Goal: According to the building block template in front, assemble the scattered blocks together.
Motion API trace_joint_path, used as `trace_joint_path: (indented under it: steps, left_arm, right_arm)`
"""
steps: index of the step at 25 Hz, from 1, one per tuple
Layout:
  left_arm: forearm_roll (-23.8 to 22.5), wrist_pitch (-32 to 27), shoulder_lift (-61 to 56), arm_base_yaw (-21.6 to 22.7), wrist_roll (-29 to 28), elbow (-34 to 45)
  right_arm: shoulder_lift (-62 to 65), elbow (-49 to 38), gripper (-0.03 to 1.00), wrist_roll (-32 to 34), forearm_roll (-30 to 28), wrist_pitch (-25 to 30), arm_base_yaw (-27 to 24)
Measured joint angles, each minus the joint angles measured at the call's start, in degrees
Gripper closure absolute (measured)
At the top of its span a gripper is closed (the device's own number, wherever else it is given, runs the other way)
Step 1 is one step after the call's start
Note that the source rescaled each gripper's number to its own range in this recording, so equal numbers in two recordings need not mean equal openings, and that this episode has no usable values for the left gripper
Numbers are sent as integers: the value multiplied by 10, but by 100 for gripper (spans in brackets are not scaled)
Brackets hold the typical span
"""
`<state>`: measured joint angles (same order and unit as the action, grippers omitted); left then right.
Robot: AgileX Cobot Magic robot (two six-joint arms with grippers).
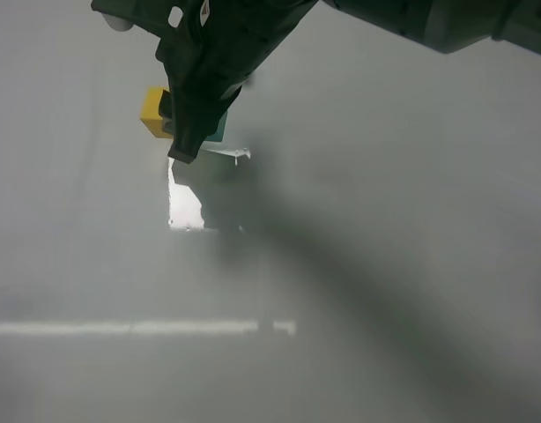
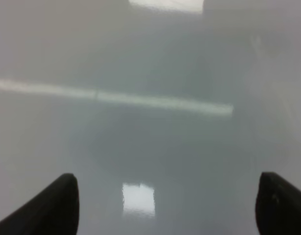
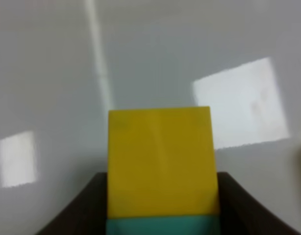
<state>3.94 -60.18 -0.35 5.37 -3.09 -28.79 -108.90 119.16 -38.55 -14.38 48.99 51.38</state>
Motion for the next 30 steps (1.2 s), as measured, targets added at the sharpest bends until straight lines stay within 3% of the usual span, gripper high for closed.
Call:
trace_joint_path:
  steps: [10, 30]
  left_arm:
    - [0, -1, 0, 0, 0, 0]
    - [0, -1, 0, 0, 0, 0]
  right_arm:
    - [0, -37, 96, -48, 43, -42, -14]
    - [0, -37, 96, -116, 100, -42, -37]
